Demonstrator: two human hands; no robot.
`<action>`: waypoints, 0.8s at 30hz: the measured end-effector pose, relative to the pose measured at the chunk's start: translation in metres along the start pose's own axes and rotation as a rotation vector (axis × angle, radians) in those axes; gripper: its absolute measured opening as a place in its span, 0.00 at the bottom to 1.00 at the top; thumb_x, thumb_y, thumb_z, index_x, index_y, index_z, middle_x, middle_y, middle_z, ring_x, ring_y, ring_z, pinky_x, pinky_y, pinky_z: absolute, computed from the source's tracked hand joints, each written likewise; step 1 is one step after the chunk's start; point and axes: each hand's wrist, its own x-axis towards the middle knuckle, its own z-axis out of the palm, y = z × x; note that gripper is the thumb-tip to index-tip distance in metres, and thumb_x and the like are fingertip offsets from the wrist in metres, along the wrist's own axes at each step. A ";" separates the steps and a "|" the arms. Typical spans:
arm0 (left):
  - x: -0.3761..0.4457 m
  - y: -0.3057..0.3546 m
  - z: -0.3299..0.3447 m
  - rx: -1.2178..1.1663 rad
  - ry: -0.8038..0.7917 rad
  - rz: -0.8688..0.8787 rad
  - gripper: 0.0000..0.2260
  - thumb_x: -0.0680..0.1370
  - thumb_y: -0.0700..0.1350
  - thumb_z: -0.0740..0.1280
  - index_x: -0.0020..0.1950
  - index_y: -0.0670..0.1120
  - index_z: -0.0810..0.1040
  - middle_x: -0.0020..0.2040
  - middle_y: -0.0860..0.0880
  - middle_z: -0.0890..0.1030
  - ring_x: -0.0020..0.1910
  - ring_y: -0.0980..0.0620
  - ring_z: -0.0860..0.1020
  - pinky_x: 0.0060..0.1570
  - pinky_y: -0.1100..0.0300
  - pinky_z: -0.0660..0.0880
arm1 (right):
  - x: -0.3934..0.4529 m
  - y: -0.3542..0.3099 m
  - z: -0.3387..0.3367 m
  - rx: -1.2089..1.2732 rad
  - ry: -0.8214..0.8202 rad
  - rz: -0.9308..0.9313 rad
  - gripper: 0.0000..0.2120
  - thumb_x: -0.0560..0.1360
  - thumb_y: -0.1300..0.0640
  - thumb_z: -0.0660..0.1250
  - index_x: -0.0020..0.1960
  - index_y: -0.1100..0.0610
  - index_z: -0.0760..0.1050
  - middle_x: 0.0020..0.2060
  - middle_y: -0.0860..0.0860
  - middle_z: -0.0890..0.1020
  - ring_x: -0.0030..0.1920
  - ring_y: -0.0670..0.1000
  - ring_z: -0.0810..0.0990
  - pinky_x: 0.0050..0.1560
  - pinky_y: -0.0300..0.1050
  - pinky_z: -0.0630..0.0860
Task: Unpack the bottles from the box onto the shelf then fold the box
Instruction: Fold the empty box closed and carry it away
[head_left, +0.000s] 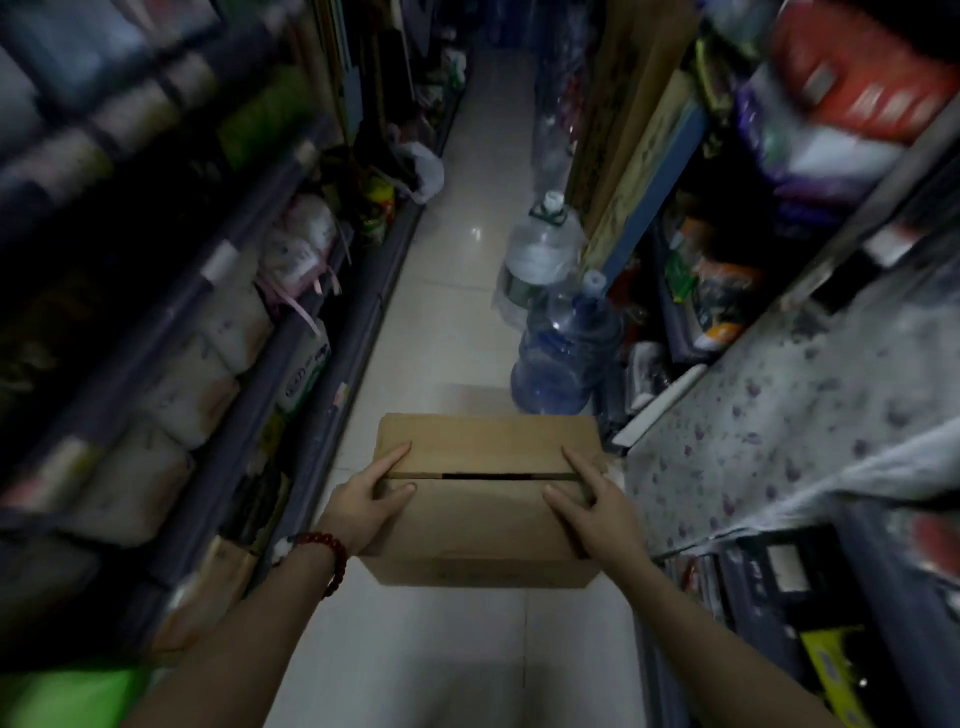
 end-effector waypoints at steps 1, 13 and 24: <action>-0.014 0.021 -0.017 -0.007 0.010 0.021 0.25 0.77 0.50 0.67 0.71 0.62 0.64 0.73 0.46 0.66 0.69 0.45 0.67 0.69 0.55 0.64 | -0.008 -0.024 -0.014 0.006 0.000 -0.020 0.28 0.73 0.47 0.71 0.72 0.44 0.67 0.69 0.52 0.72 0.66 0.53 0.73 0.63 0.46 0.72; -0.121 0.153 -0.146 0.047 0.044 0.127 0.23 0.77 0.49 0.67 0.71 0.59 0.67 0.72 0.47 0.70 0.71 0.47 0.67 0.64 0.64 0.62 | -0.081 -0.211 -0.098 0.081 0.021 -0.030 0.29 0.72 0.46 0.72 0.71 0.42 0.67 0.68 0.50 0.72 0.66 0.52 0.72 0.61 0.41 0.69; -0.119 0.161 -0.180 0.044 0.003 0.196 0.23 0.77 0.48 0.66 0.72 0.56 0.67 0.69 0.46 0.72 0.66 0.46 0.72 0.61 0.62 0.67 | -0.092 -0.259 -0.096 0.030 0.072 -0.012 0.28 0.74 0.47 0.70 0.72 0.46 0.67 0.66 0.50 0.74 0.62 0.51 0.74 0.53 0.35 0.67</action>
